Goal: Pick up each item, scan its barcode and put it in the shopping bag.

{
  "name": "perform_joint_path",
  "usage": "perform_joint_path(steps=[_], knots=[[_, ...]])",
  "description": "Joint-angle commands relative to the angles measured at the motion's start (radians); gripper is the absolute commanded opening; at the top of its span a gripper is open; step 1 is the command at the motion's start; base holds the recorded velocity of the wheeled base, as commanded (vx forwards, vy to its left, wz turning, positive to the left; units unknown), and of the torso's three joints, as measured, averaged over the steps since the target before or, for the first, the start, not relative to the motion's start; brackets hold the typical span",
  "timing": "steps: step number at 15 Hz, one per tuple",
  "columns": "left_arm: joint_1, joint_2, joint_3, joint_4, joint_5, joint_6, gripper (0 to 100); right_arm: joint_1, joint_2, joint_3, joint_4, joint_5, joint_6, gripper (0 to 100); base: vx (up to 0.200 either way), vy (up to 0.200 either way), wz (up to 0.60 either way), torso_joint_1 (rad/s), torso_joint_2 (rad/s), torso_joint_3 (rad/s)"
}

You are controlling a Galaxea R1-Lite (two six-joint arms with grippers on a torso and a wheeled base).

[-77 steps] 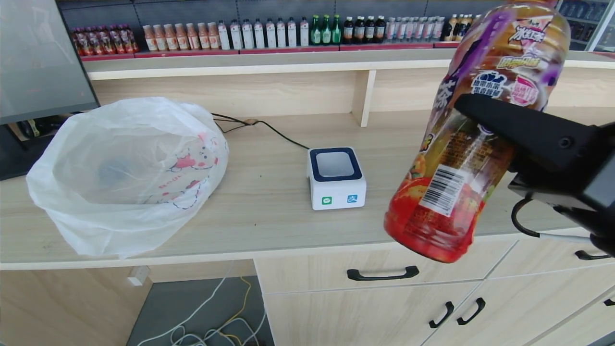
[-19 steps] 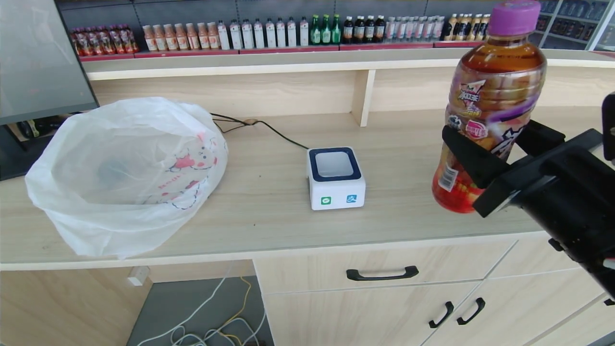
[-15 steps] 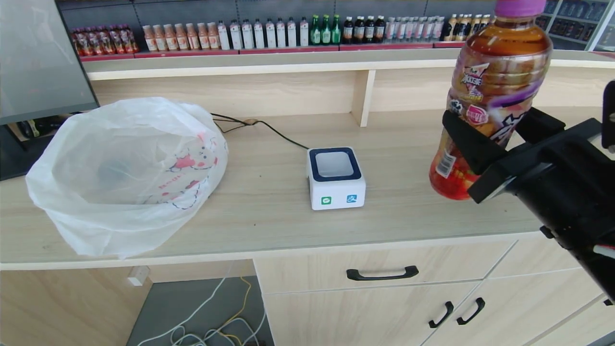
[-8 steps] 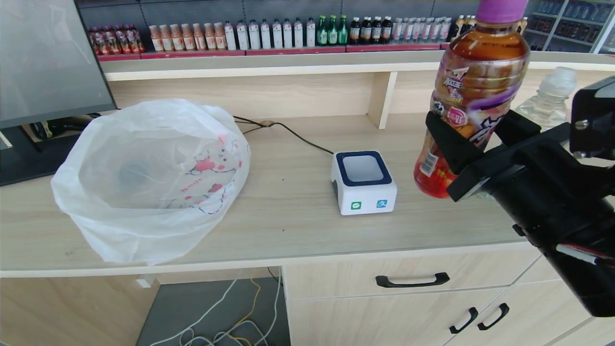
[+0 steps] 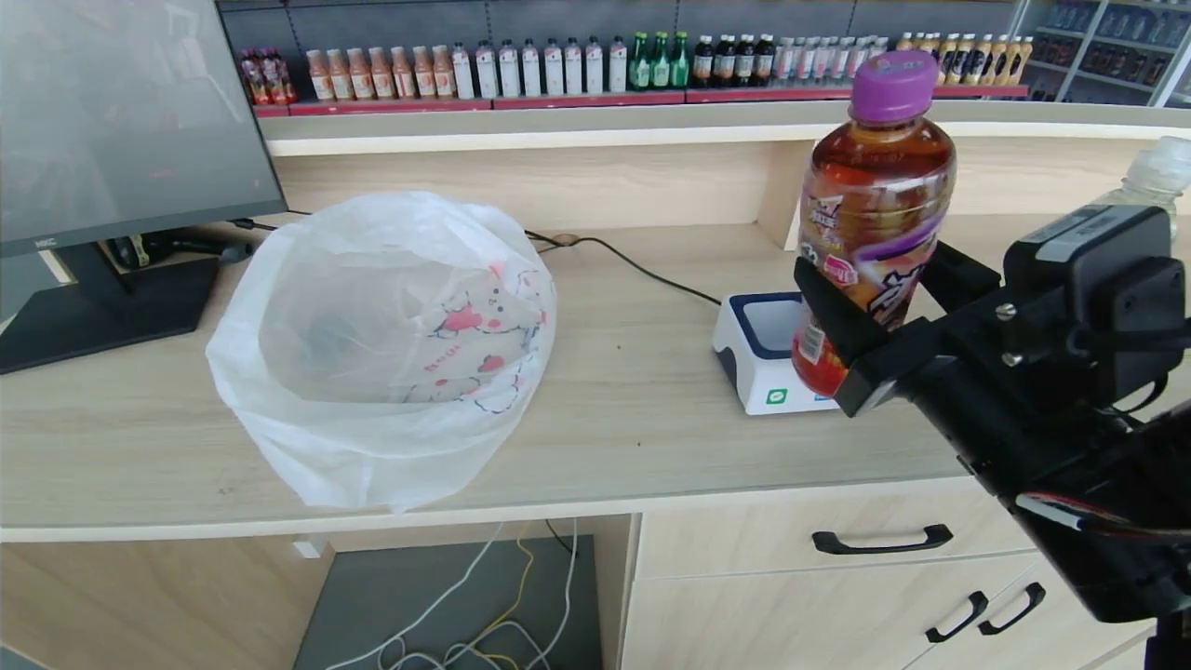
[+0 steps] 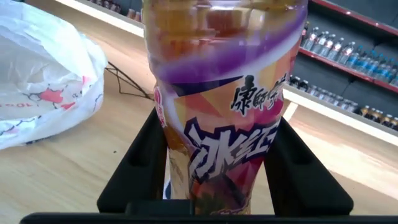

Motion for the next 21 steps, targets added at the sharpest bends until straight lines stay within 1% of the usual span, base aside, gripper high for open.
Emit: perform_joint_path(steps=[1,3,4,5,6,9,12,14,17,19,21], knots=[[0.0,0.0,0.0,0.002,0.0,-0.001,100,-0.008,0.007,0.006,-0.003,0.024,-0.034,0,0.0,0.0,0.0,0.0,0.0,0.0],[-0.001,0.0,0.0,0.002,0.0,0.0,100,-0.037,0.001,-0.008,-0.003,0.093,-0.124,0,0.0,0.0,0.0,0.0,0.0,0.0],[0.0,0.0,0.0,0.0,0.0,0.0,100,-0.065,0.004,-0.036,-0.003,0.158,-0.2,0,0.0,0.0,0.0,0.0,0.0,0.0],[-0.001,0.0,0.0,0.0,0.0,0.0,100,-0.115,0.016,-0.063,-0.003,0.25,-0.275,0,0.0,0.0,0.0,0.0,0.0,0.0],[0.0,0.0,0.0,0.002,0.0,0.0,100,-0.16,0.025,-0.085,-0.003,0.339,-0.312,0,0.0,0.0,0.0,0.0,0.0,0.0],[0.0,0.0,0.0,0.0,0.0,0.0,100,-0.19,0.076,-0.108,-0.003,0.516,-0.332,0,0.0,0.0,0.0,0.0,0.0,0.0],[-0.001,0.0,0.0,0.002,0.0,0.0,100,-0.289,0.087,-0.097,-0.003,0.722,-0.416,0,0.0,0.0,0.0,0.0,0.0,0.0],[0.0,0.0,0.0,0.002,0.0,-0.001,100,-0.315,0.091,-0.094,-0.003,0.788,-0.459,0,0.0,0.0,0.0,0.0,0.0,0.0],[-0.001,0.0,0.0,0.0,0.0,0.0,100,-0.316,0.1,-0.092,-0.003,0.819,-0.534,0,0.0,0.0,0.0,0.0,0.0,0.0],[-0.001,0.0,0.0,0.002,0.0,-0.001,100,-0.316,0.114,-0.092,-0.003,0.829,-0.562,0,0.0,0.0,0.0,0.0,0.0,0.0],[0.0,0.0,0.0,0.0,0.0,-0.001,100,-0.312,0.145,-0.108,-0.003,0.848,-0.557,0,0.0,0.0,0.0,0.0,0.0,0.0]])
